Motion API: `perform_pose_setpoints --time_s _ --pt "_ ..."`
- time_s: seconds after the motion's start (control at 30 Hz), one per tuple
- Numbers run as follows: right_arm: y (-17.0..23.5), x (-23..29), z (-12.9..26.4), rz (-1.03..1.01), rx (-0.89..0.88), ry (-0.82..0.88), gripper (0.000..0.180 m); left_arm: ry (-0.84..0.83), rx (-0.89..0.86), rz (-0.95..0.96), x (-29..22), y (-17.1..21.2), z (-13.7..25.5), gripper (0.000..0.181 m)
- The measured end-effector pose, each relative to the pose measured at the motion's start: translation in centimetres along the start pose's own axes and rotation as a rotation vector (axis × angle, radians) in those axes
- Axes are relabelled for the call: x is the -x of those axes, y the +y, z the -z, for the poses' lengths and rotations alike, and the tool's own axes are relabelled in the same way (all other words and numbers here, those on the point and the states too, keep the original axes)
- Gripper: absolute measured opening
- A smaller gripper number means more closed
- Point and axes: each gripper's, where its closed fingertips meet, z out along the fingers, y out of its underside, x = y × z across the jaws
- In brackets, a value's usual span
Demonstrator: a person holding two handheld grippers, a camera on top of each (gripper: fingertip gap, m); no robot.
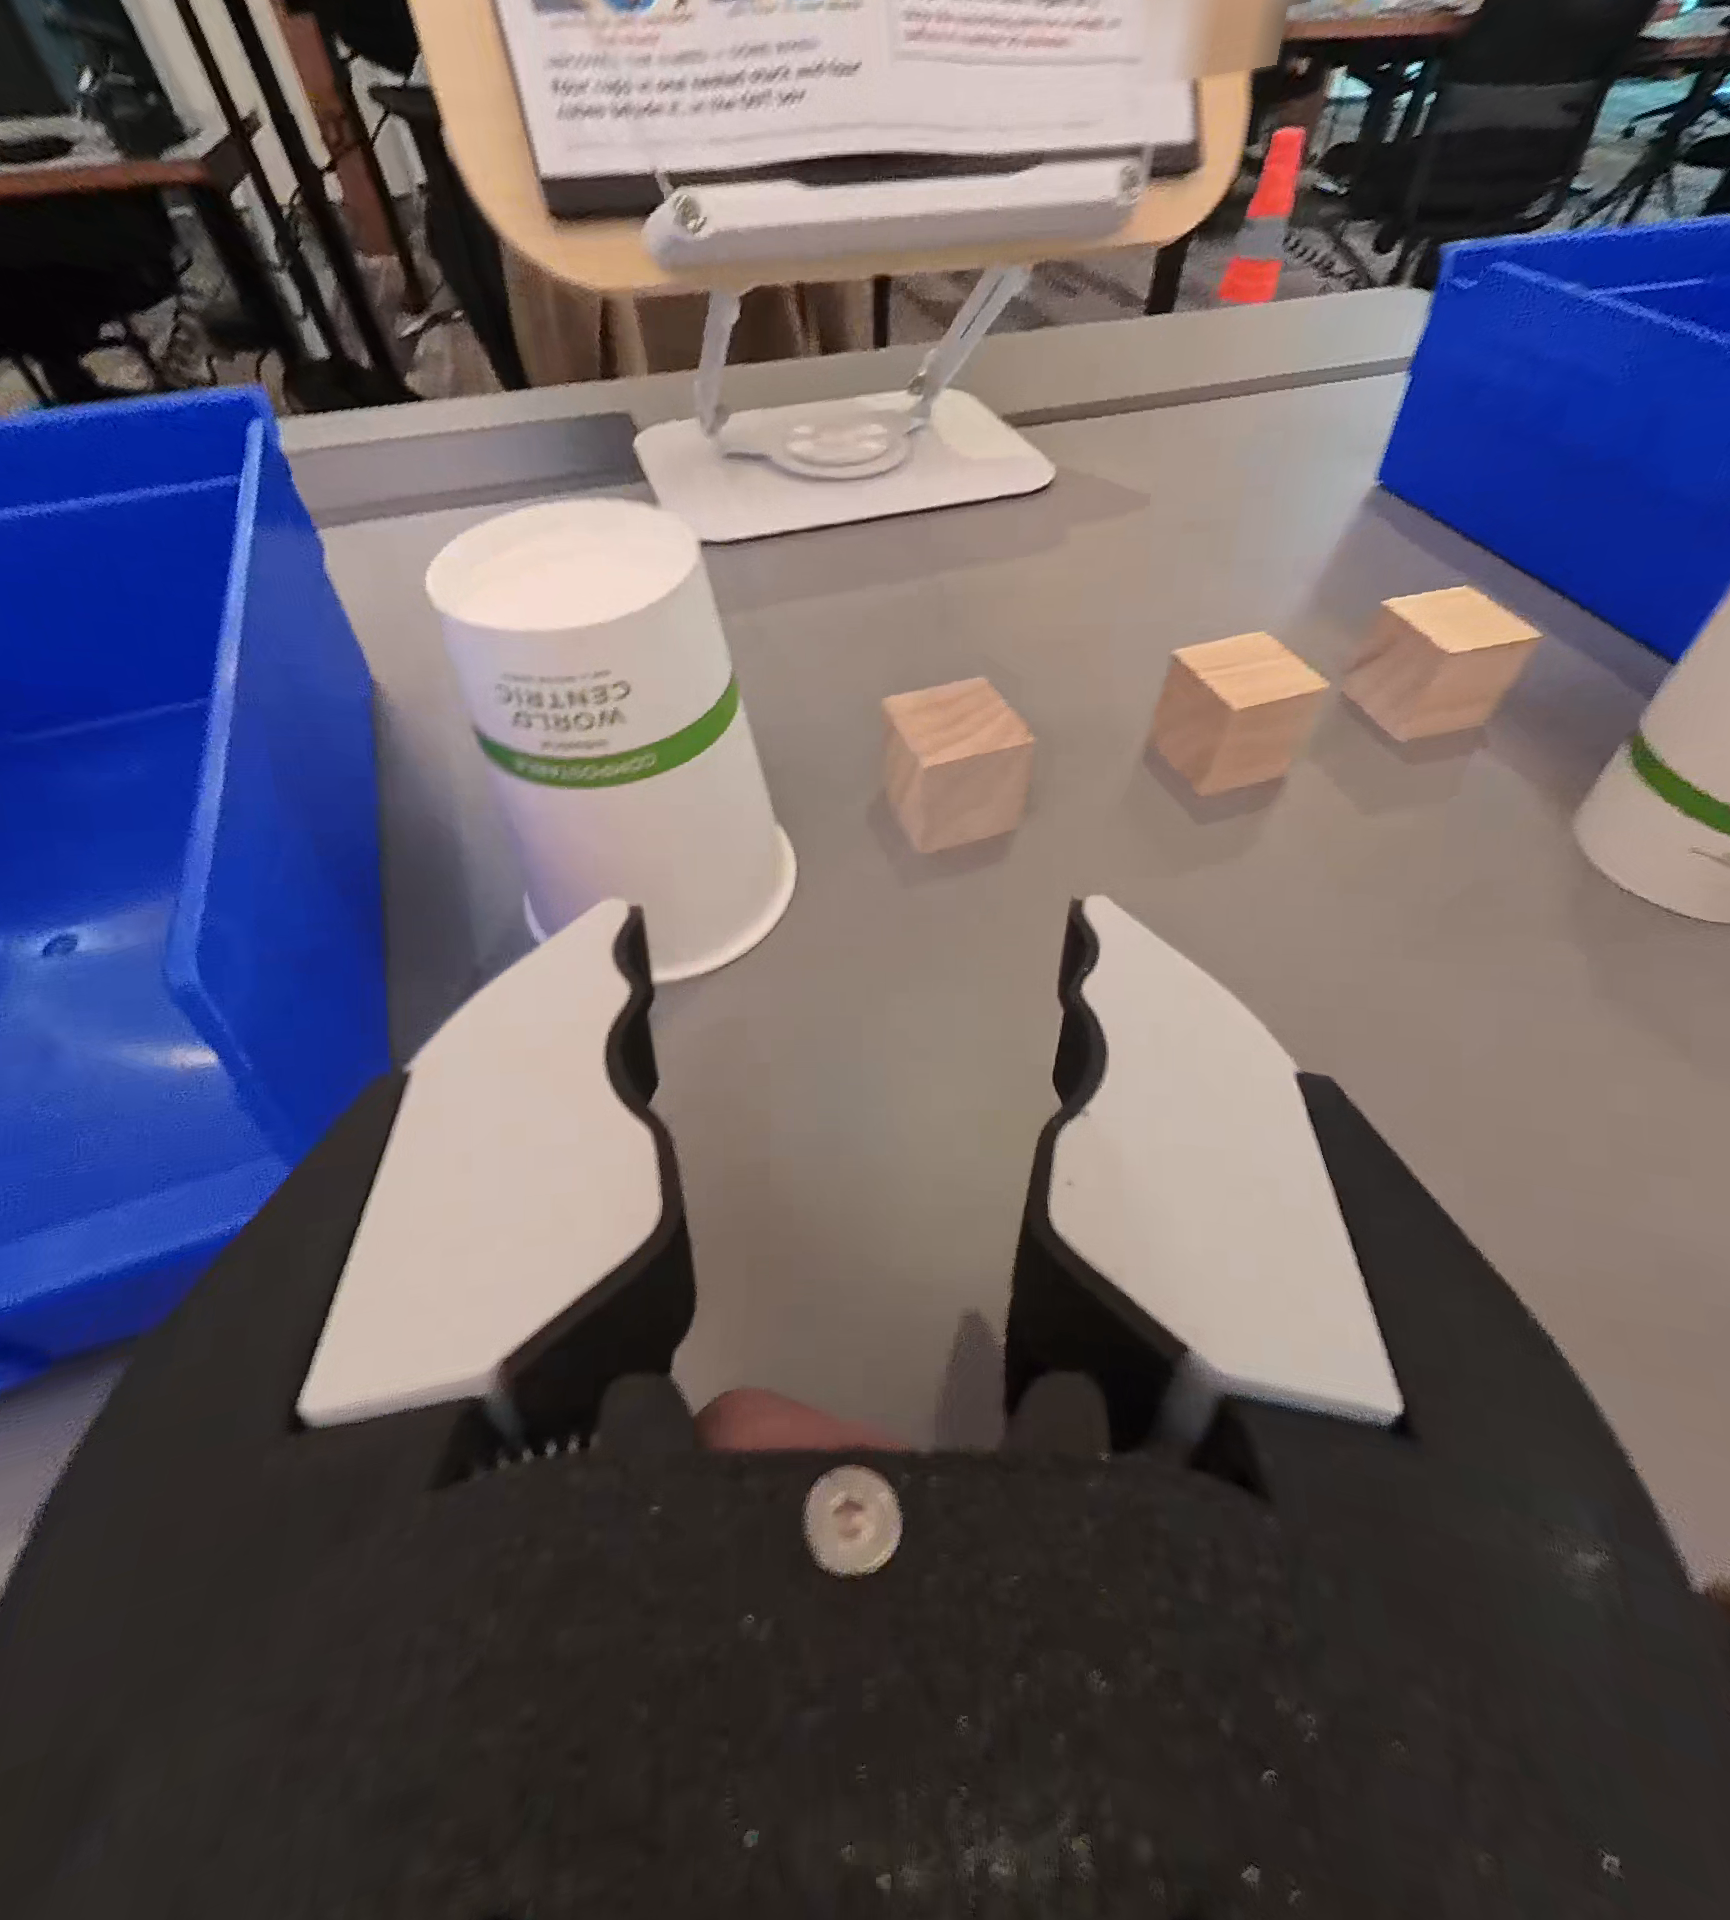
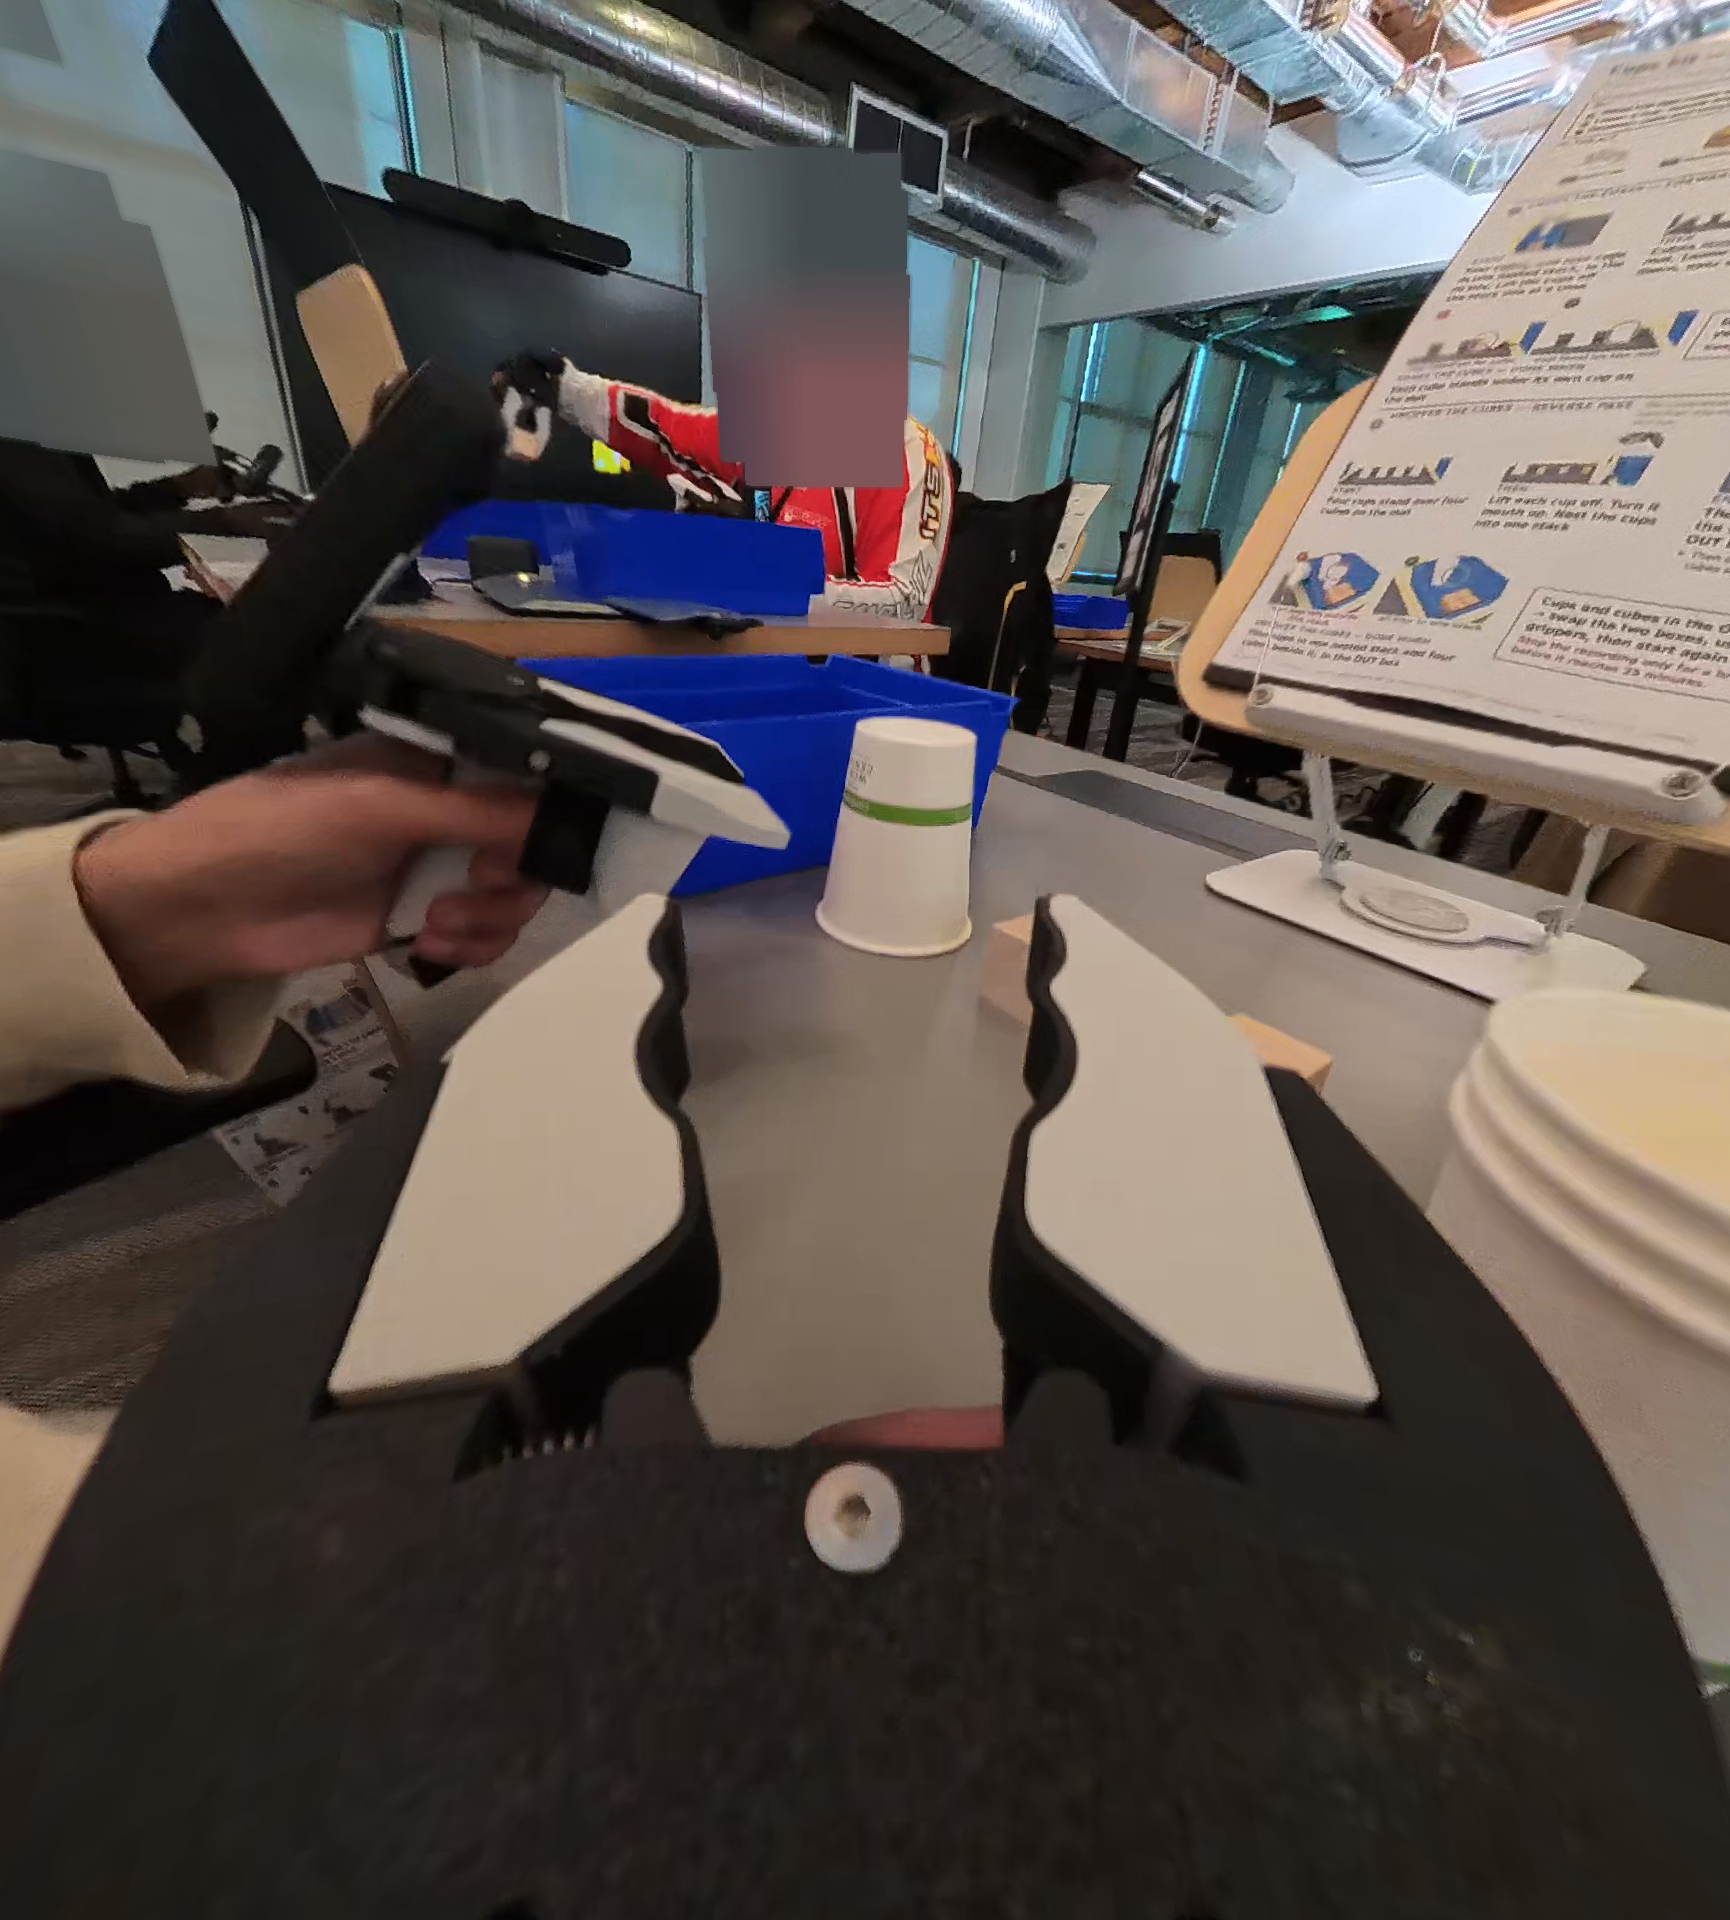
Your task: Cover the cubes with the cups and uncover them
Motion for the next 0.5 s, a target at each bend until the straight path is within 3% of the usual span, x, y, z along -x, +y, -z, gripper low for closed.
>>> perform_pose_setpoints --time_s 0.33,0.5 --pt "2.1 0.3 0.9 -0.156 0.052 -0.084 0.062 -0.226 0.156 0.053 6.0 0.3 -8.2 0.094" --pt "2.7 -0.8 1.4 -0.21 0.071 -0.083 0.06 -0.322 0.13 -0.003 6.7 -1.3 -10.8 0.09"
